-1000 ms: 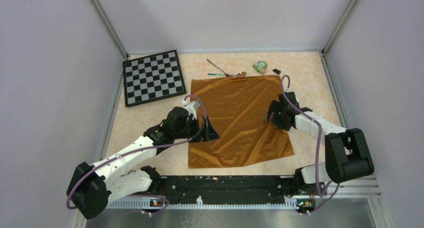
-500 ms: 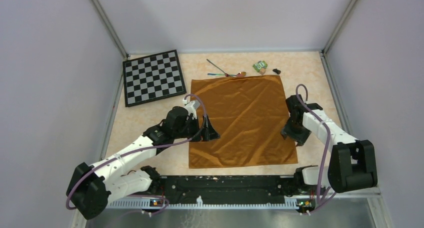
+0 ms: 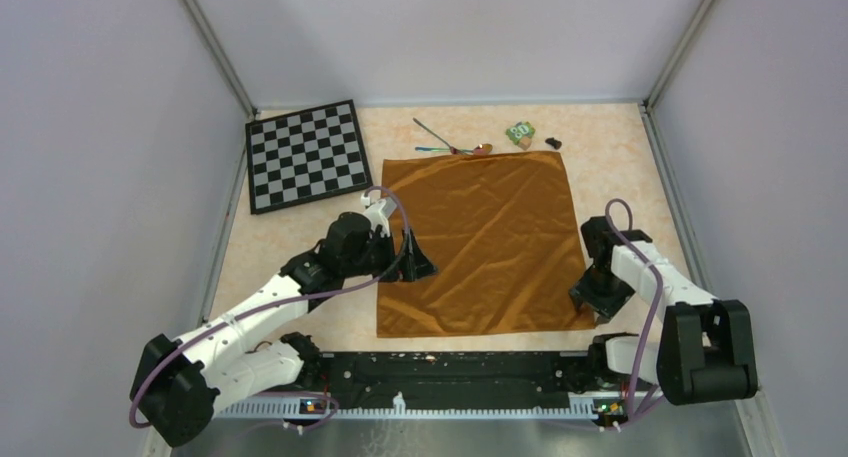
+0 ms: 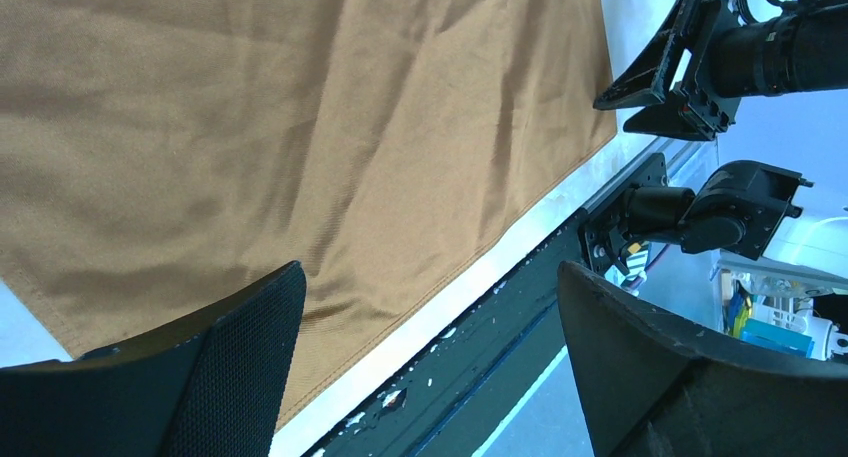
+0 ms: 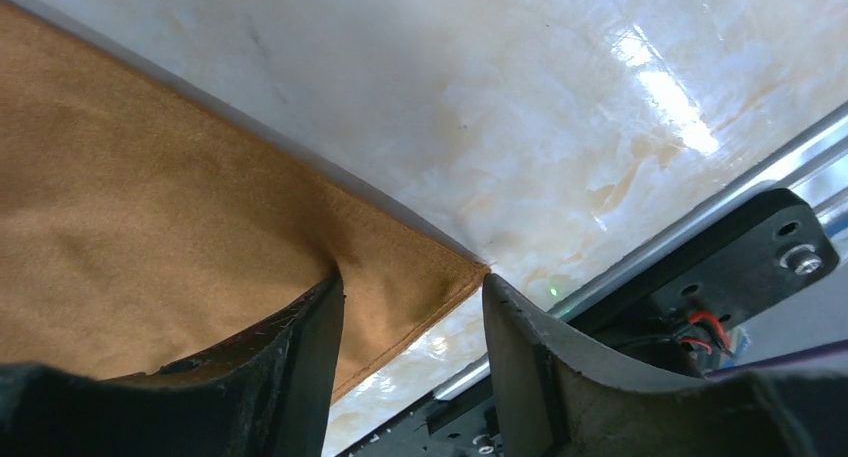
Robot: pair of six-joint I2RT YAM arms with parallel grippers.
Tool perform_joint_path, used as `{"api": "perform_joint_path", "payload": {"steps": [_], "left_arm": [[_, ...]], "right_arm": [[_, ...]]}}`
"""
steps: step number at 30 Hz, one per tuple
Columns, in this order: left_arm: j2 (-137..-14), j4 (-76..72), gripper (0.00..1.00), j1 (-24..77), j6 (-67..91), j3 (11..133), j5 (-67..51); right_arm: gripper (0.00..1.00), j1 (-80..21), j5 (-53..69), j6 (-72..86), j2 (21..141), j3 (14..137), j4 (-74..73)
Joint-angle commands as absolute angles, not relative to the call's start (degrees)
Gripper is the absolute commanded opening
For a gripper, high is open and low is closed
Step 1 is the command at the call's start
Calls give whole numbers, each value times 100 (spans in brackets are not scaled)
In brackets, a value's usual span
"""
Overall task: Fold the napkin into a case and place the utensils inside
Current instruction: Pick up the flattened napkin from the center of the board.
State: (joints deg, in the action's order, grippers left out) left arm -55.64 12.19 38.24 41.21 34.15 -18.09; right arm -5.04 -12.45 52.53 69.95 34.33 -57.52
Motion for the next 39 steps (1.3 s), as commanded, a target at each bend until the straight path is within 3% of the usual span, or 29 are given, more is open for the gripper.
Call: {"api": "perform_joint_path", "payload": {"steps": [1, 7, 14, 28, 39], "left_arm": [[-5503, 1217, 99, 3779, 3962, 3696, -1750], [-5485, 1131, 99, 3777, 4047, 3633, -1795], [-5456, 1158, 99, 3764, 4019, 3624, -1764], [-5356, 1204, 99, 3718, 4012, 3636, -1811], [-5375, 1287, 99, 3696, 4046, 3689, -1773]], "right_arm": [[53, -439, -1139, 5402, 6682, 3307, -5505], [47, -405, -987, 5446, 6671, 3124, -5317], [55, -404, -1133, 5433, 6467, 3478, -5847], [47, -403, -1169, 5884, 6664, 3497, -6067], [50, -409, -1101, 5949, 6875, 3066, -5668]]}}
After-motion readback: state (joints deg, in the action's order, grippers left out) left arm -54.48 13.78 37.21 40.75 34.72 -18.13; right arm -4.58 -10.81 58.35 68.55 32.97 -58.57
